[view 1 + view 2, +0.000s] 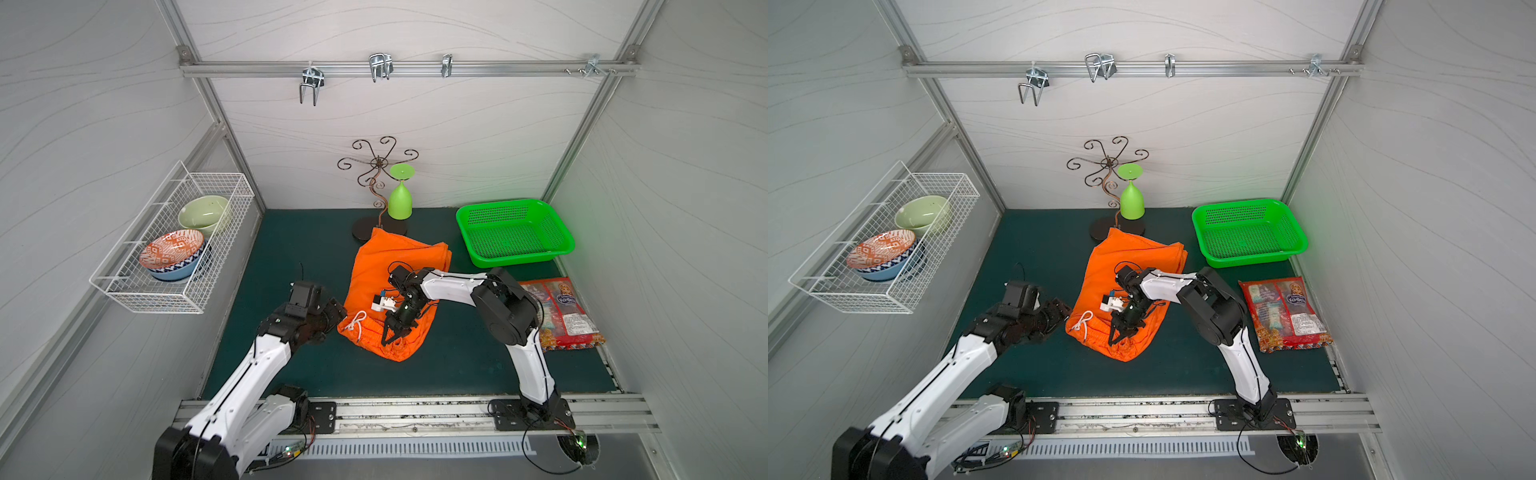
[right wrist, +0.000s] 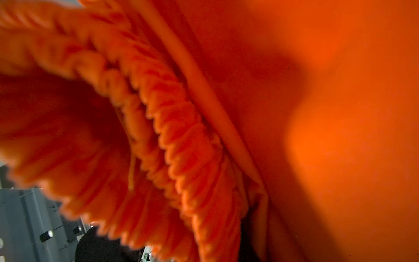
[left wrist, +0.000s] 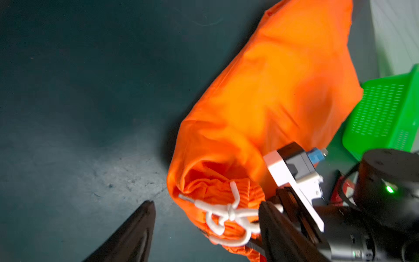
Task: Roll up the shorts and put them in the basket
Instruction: Roll the shorts at the center of the board.
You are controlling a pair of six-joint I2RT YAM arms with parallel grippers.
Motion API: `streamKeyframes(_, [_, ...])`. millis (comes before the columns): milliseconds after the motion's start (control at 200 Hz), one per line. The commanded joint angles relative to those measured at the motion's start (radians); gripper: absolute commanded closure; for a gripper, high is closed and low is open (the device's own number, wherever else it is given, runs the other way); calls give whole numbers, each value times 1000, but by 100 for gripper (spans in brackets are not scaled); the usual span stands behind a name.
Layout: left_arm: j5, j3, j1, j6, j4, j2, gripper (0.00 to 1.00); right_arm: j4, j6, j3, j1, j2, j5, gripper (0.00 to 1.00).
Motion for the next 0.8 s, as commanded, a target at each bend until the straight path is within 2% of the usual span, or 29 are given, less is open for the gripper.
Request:
streamKeyframes(0, [68, -89, -28, -8, 58, -99, 22, 24, 27, -1, -12, 47, -4, 100])
streamKeyframes(145, [113, -201, -84, -70, 192, -165, 19, 43, 40, -3, -13, 48, -4, 100])
streamKeyframes(270, [70, -263, -126, -99, 311, -152, 15, 52, 42, -6, -13, 46, -6, 99])
streamKeyframes(425, [45, -353, -137, -163, 523, -124, 12, 66, 49, -19, -14, 42, -9, 99])
streamKeyframes(590, [-9, -378, -155, -148, 633, -54, 11, 78, 53, -27, -15, 37, -11, 99])
streamKeyframes(795, [-8, -381, -161, -134, 759, 122, 12, 96, 62, -35, -14, 42, -22, 99])
